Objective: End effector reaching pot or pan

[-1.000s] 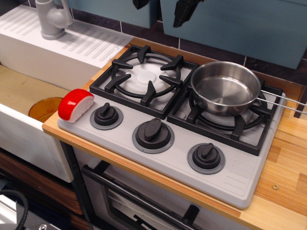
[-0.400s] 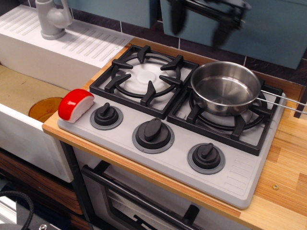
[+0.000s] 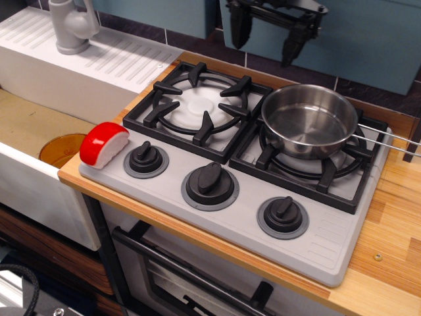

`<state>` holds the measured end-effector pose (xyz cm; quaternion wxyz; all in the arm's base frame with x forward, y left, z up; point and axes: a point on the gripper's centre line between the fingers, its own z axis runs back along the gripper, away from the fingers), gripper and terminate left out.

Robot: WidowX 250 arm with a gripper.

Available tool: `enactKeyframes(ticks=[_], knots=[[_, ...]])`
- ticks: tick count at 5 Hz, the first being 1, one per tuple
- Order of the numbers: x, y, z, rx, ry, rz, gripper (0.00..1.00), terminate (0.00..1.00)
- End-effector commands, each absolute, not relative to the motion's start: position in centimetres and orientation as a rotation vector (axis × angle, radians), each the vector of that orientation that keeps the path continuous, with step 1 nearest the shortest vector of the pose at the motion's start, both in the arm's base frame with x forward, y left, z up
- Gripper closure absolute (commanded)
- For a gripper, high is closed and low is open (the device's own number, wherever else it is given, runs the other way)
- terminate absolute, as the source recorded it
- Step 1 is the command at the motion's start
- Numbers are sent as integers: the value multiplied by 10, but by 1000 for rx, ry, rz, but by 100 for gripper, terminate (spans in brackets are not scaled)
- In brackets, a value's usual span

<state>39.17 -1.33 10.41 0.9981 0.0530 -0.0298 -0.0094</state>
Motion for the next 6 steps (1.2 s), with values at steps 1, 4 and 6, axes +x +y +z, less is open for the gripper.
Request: enactKeyframes(ticks=[1, 4, 6], knots=[[378, -15, 109, 106, -122, 19, 0, 0], [348, -39, 87, 104, -159, 49, 0, 0], [345, -44, 67, 102, -214, 54, 0, 0]])
